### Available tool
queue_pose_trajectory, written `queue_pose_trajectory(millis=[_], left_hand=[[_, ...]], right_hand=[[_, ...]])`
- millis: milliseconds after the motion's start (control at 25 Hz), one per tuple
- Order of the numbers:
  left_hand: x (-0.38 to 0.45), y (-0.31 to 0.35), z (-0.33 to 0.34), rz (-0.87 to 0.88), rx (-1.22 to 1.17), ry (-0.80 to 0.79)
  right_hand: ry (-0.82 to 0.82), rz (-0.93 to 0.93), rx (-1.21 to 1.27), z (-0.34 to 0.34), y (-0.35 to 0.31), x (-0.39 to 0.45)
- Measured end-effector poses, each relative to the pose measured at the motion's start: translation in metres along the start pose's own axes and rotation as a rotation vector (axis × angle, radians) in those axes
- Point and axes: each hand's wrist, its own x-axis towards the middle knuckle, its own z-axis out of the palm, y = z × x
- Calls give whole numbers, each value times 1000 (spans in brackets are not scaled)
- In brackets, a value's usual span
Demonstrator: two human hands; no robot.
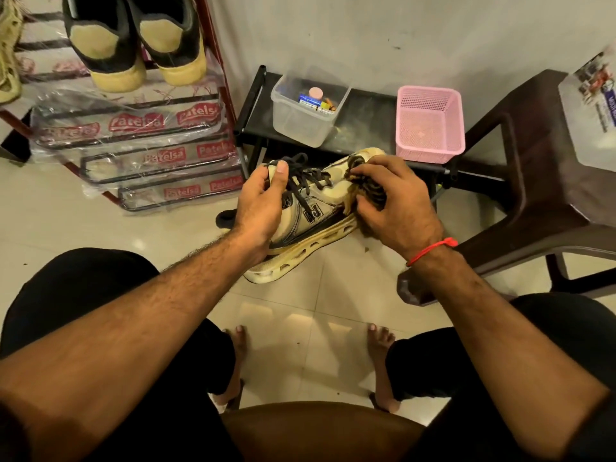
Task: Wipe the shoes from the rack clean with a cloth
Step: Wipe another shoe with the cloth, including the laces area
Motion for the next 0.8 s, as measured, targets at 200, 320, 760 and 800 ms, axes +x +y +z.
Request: queue_pose_trajectory(millis=[200,320,760,800], left_hand=[[-6,9,5,-229,-285,-99],[-6,12,4,-199,-305,-143],[-5,11,4,-84,-150,-163],[-6,11,4,-67,-115,-175]], right_hand=[[-195,-345,14,37,-63,-33],[-66,-171,-85,16,-40,-7],[4,-9,-44,10,-16,3],[22,10,-36,12,-16,0]])
